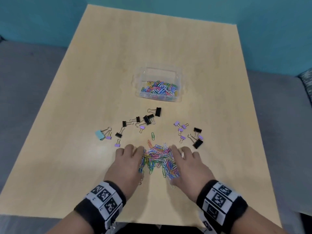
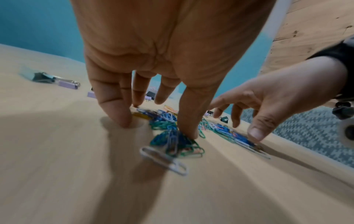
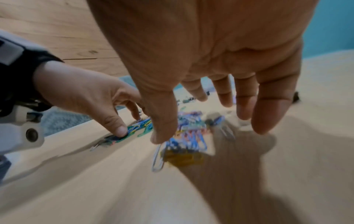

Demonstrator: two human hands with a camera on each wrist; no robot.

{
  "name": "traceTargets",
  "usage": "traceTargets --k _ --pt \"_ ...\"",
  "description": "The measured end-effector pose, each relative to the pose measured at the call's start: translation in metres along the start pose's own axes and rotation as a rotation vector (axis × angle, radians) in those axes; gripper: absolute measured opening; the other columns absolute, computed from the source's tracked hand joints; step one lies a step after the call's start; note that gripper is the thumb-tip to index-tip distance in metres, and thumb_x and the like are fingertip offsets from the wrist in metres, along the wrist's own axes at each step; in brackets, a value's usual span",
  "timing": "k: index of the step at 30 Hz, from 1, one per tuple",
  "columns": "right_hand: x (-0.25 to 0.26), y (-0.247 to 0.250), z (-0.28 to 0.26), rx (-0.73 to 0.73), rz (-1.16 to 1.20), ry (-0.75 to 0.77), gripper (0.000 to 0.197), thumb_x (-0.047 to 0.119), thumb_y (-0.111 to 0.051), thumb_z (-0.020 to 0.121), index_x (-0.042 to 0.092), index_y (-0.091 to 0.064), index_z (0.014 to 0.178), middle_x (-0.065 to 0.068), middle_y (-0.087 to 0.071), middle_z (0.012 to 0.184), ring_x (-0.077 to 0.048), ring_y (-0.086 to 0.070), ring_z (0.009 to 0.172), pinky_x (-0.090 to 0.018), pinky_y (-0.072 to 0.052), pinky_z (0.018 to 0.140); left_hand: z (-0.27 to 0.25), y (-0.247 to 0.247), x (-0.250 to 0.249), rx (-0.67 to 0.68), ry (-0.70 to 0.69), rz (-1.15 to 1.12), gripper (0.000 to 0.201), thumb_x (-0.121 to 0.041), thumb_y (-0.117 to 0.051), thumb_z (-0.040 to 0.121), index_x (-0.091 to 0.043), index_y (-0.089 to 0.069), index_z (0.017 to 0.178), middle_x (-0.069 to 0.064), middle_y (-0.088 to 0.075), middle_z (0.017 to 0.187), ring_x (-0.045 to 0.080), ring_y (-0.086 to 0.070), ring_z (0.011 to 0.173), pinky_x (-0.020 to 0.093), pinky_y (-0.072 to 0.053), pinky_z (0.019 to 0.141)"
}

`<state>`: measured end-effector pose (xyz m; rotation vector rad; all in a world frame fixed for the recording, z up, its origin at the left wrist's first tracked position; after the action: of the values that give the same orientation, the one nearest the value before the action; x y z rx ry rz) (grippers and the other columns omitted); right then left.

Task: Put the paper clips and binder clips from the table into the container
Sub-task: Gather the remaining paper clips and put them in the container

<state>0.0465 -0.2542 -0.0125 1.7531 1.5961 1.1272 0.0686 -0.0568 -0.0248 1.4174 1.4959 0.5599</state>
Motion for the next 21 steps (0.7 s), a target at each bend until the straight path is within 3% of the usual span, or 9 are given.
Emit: traceTargets --k 3,7,11,15,18,21 --pt "0.011 -0.01 -0.002 0.0 0.024 -0.003 0.096 0.04 -0.068 0.079 0.034 0.001 0.146 0.0 -0.024 0.134 -0.024 -0.033 0.109 -0.033 -0.047 0.08 0.0 -0.005 -0.006 -0.019 -0.007 -0.035 0.075 -0.027 -0.067 0.078 -0.028 -0.027 0.141 0.0 -0.034 0.131 0.022 -0.029 0.11 0.031 -0.042 0.089" --pt "0.026 -0.012 0.022 -0.101 0.093 0.023 0.073 0.029 -0.063 0.085 0.03 -0.02 0.143 -0.004 -0.031 0.131 -0.026 -0.035 0.11 -0.034 -0.047 0.082 0.019 -0.009 -0.019 -0.074 -0.047 -0.037 0.068 -0.018 -0.065 0.081 -0.027 -0.034 0.14 0.003 -0.038 0.126 0.024 -0.033 0.108 0.034 -0.045 0.086" --pt "0.034 -0.005 0.039 -0.141 0.062 0.048 0.042 0.008 -0.054 0.084 0.019 -0.042 0.123 -0.006 -0.039 0.12 -0.028 -0.039 0.103 -0.035 -0.045 0.073 0.034 -0.007 -0.023 -0.141 -0.063 -0.038 0.045 -0.006 -0.057 0.078 -0.027 -0.054 0.118 0.003 -0.044 0.107 0.024 -0.038 0.091 0.04 -0.049 0.072" --pt "0.035 0.002 0.041 -0.095 0.008 0.078 0.041 -0.005 -0.046 0.078 0.014 -0.044 0.114 -0.01 -0.041 0.116 -0.03 -0.04 0.1 -0.035 -0.039 0.07 0.038 -0.003 -0.02 -0.202 -0.111 0.001 0.023 -0.002 -0.063 0.072 -0.018 -0.06 0.087 0.005 -0.05 0.089 0.025 -0.042 0.075 0.04 -0.048 0.059" --pt "0.033 0.007 0.04 -0.069 0.005 0.092 0.042 -0.01 -0.044 0.073 0.013 -0.044 0.108 -0.01 -0.041 0.11 -0.027 -0.038 0.09 -0.035 -0.035 0.066 0.041 -0.004 -0.016 -0.195 -0.109 0.04 0.027 0.002 -0.071 0.06 -0.017 -0.055 0.071 0.003 -0.049 0.077 0.021 -0.039 0.064 0.034 -0.043 0.047" --pt "0.031 0.009 0.041 -0.073 0.005 0.093 0.039 -0.011 -0.043 0.071 0.017 -0.04 0.099 -0.007 -0.039 0.101 -0.023 -0.031 0.08 -0.034 -0.029 0.062 0.041 -0.004 -0.014 -0.209 -0.113 0.064 0.031 0.004 -0.071 0.056 -0.018 -0.052 0.067 0.0 -0.045 0.071 0.018 -0.035 0.06 0.03 -0.032 0.045"
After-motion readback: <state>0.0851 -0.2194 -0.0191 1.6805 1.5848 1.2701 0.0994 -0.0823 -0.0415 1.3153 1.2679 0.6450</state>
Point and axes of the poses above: each hand's wrist, its own z-axis towards the middle knuckle, its own y-axis out of the back of the hand, x = y × z, the point moved 3 cm from there along z, towards the middle knuckle
